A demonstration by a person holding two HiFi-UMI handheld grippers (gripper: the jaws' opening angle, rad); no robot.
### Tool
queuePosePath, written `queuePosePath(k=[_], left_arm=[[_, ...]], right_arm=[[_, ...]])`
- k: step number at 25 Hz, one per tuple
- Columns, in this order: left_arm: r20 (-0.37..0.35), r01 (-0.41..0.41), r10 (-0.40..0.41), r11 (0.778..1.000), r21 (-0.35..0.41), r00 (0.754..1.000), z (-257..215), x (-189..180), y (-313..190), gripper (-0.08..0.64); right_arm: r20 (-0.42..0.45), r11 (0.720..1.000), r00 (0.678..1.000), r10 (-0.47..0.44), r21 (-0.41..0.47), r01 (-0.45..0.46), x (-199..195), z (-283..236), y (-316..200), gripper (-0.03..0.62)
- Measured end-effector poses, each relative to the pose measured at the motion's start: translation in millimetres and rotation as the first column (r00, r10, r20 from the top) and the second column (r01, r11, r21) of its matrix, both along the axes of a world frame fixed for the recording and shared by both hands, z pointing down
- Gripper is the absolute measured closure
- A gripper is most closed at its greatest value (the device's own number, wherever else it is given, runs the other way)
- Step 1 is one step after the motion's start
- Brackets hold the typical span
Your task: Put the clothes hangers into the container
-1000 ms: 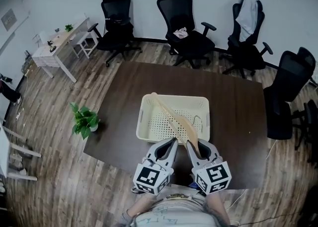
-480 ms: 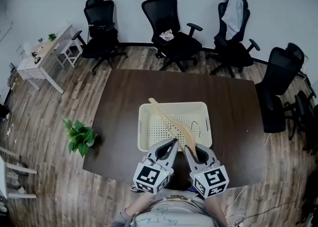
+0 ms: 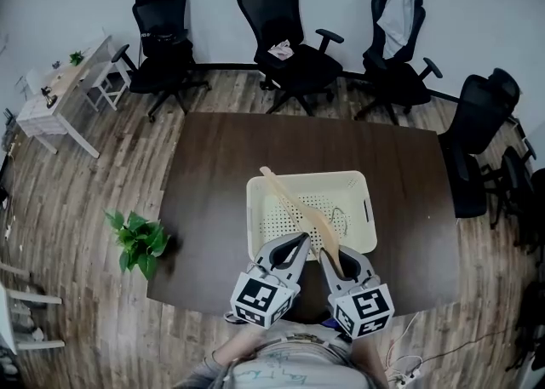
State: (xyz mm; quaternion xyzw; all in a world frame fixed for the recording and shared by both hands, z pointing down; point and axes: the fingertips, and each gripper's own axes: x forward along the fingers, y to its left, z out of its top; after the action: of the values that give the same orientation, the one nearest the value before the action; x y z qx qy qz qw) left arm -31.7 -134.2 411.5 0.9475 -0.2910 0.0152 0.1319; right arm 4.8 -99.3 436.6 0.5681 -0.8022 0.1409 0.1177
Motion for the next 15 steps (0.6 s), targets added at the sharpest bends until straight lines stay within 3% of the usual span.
queuePosePath(k=[9, 15], left_arm=[[0.018, -0.024, 0.024, 1.0, 0.003, 1.0, 9.0, -16.3, -18.0, 0.549], [0.01, 0.059, -0.059, 0.998, -0.007, 0.998, 8.2, -14.6, -27.0, 0.549]], right_arm=[[-0.005, 1.0, 1.0, 0.019, -0.001, -0.019, -14.7, 10.9, -8.8, 0.532], [-0.015, 0.999, 0.999, -0.046, -0.023, 0.046, -7.3, 13.4, -12.5, 0.532]])
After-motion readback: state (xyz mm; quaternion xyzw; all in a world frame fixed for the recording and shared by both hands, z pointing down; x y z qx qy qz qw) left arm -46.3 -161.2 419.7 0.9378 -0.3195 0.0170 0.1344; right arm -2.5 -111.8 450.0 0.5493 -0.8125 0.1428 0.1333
